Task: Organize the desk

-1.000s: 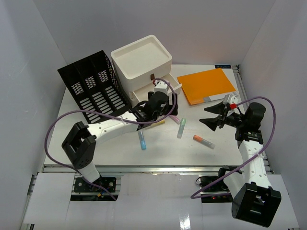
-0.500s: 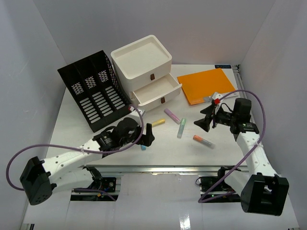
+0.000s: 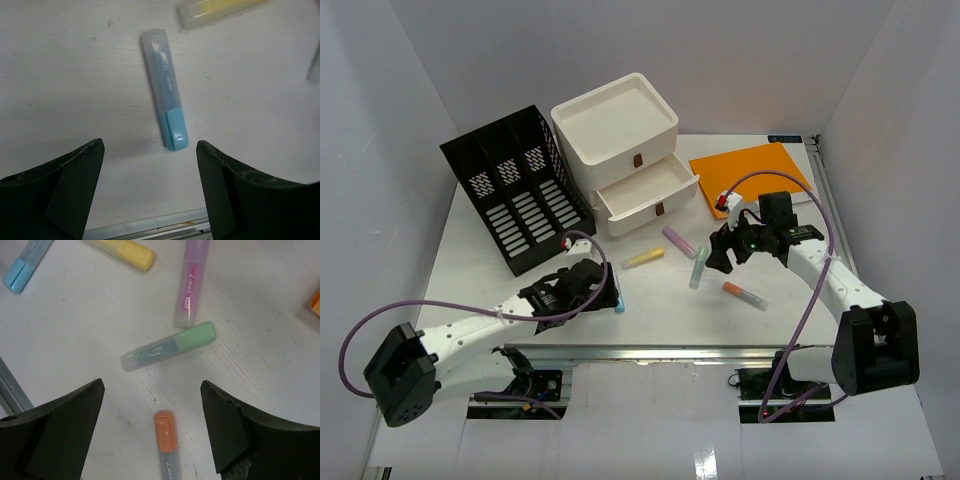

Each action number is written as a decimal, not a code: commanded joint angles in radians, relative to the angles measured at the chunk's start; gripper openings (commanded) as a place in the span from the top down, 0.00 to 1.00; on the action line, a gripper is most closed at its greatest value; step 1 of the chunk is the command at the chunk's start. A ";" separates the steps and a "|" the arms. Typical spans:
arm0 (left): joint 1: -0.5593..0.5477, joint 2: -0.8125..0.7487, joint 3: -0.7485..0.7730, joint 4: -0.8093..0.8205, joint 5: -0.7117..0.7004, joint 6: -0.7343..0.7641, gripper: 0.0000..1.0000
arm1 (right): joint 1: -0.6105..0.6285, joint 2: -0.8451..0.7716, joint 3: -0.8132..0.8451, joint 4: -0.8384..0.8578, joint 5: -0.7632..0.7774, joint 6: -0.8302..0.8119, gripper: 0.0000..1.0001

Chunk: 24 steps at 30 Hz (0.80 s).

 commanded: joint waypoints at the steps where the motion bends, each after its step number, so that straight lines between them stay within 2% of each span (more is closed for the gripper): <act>1: 0.006 0.159 0.090 -0.030 -0.048 -0.099 0.16 | -0.020 -0.034 0.018 0.004 -0.019 -0.013 0.15; 7: 0.006 0.280 0.154 -0.018 -0.034 -0.111 0.20 | -0.110 -0.096 -0.112 0.097 -0.166 -0.040 0.15; 15: 0.006 0.410 0.213 -0.002 -0.022 -0.095 0.21 | -0.128 -0.131 -0.129 0.094 -0.227 -0.052 0.15; 17: 0.006 0.443 0.219 0.000 -0.023 -0.106 0.28 | -0.128 -0.140 -0.128 0.095 -0.232 -0.053 0.15; 20: 0.006 0.495 0.225 -0.002 -0.030 -0.116 0.32 | -0.128 -0.156 -0.128 0.093 -0.242 -0.052 0.16; 24: 0.006 0.537 0.229 -0.003 -0.042 -0.119 0.44 | -0.128 -0.171 -0.128 0.092 -0.251 -0.053 0.16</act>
